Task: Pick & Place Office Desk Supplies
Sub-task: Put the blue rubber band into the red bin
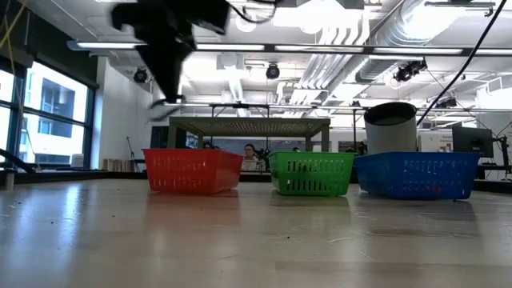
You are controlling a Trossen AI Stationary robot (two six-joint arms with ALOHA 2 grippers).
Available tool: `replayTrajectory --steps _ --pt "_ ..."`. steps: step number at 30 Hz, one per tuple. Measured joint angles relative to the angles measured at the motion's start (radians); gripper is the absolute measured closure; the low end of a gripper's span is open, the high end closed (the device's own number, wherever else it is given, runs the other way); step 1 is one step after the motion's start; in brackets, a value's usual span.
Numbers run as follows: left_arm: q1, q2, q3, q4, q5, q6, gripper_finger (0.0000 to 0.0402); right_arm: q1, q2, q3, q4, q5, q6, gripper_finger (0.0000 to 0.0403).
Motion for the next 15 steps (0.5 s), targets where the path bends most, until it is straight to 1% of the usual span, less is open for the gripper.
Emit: replayTrajectory --steps 2,7,13,15 --pt "0.065 -0.003 0.0 0.031 0.004 0.035 0.0401 0.009 0.0 0.0 0.0 0.001 -0.006 0.021" --pt "0.221 -0.004 0.0 0.12 0.061 0.121 0.0401 0.026 0.0 0.0 -0.001 0.001 -0.012 0.021" --pt "0.366 0.002 -0.02 0.15 0.223 0.134 0.0401 0.055 0.0 0.0 -0.001 0.001 -0.012 0.021" --pt "0.389 0.001 -0.041 0.168 0.246 0.134 0.0401 0.066 0.0 0.0 -0.001 0.001 -0.012 0.021"
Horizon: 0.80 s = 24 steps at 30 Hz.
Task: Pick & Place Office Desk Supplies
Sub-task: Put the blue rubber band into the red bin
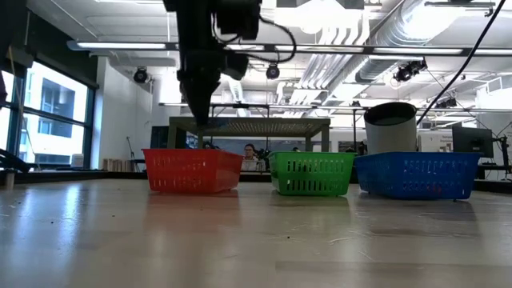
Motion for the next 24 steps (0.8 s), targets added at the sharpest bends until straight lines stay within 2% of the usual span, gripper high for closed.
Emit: replayTrajectory --steps 9,18,24 --pt "0.013 0.0 -0.123 0.162 0.05 0.015 0.0401 0.014 0.0 0.0 0.0 0.0 -0.034 0.021" --pt "0.01 0.0 -0.178 0.183 0.023 0.0 0.04 0.005 0.0 0.0 -0.001 0.002 -0.035 0.021" --pt "0.007 0.0 -0.178 0.183 0.023 -0.002 0.0381 0.004 0.0 0.0 -0.001 0.055 -0.03 0.021"
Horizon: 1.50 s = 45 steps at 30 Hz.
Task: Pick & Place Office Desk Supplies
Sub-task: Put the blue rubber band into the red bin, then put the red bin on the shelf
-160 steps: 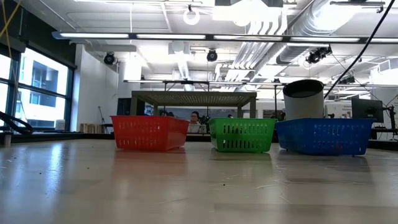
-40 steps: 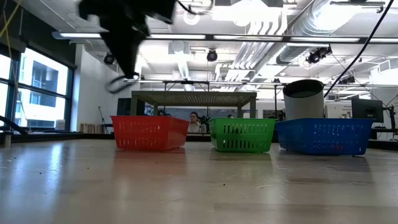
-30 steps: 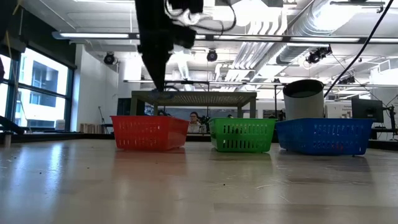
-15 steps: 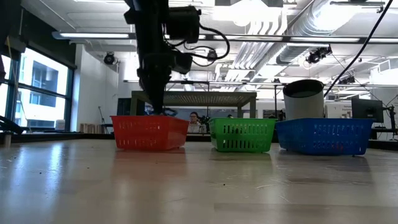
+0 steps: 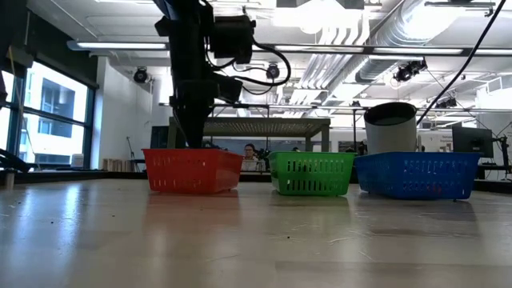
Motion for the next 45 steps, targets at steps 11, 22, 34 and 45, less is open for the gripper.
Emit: replayTrajectory --steps 11,22,34,45 --pt "-0.004 0.0 0.0 0.012 -0.053 -0.03 0.0279 0.0 0.0 0.0 -0.001 -0.006 0.002 0.021" --pt "-0.094 -0.087 0.059 -0.101 -0.049 -0.025 0.0266 0.0 0.0 0.0 -0.019 -0.007 -0.003 0.021" --pt "-0.409 -0.14 0.061 -0.106 0.046 0.046 0.0266 0.0 0.0 0.0 -0.016 -0.007 -0.003 0.021" --pt "-0.353 -0.126 0.06 -0.077 -0.004 0.158 0.0266 0.0 0.0 0.0 -0.011 -0.005 -0.004 0.021"
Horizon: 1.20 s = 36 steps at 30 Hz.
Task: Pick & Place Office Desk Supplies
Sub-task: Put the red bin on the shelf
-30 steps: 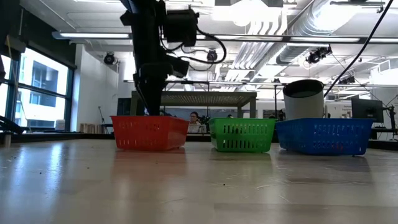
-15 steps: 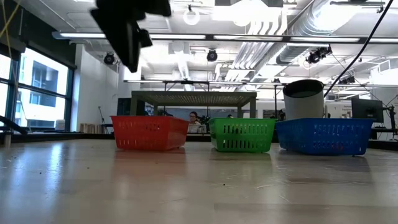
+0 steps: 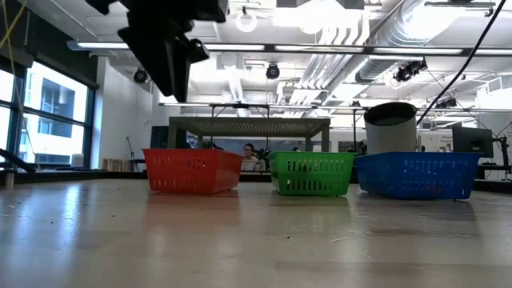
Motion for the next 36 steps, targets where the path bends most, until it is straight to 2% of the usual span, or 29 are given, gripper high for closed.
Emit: replayTrajectory --steps 8,19,36 --pt "0.072 0.031 -0.041 0.035 0.004 0.025 0.0266 0.0 0.0 0.0 -0.013 -0.001 0.0 0.021" --pt "0.081 0.082 -0.084 0.099 0.005 0.059 0.0266 0.001 0.0 0.0 -0.028 0.0 0.008 0.021" --pt "0.125 0.084 -0.241 0.233 0.006 0.063 0.0266 0.001 0.0 0.0 -0.027 0.0 0.002 0.021"
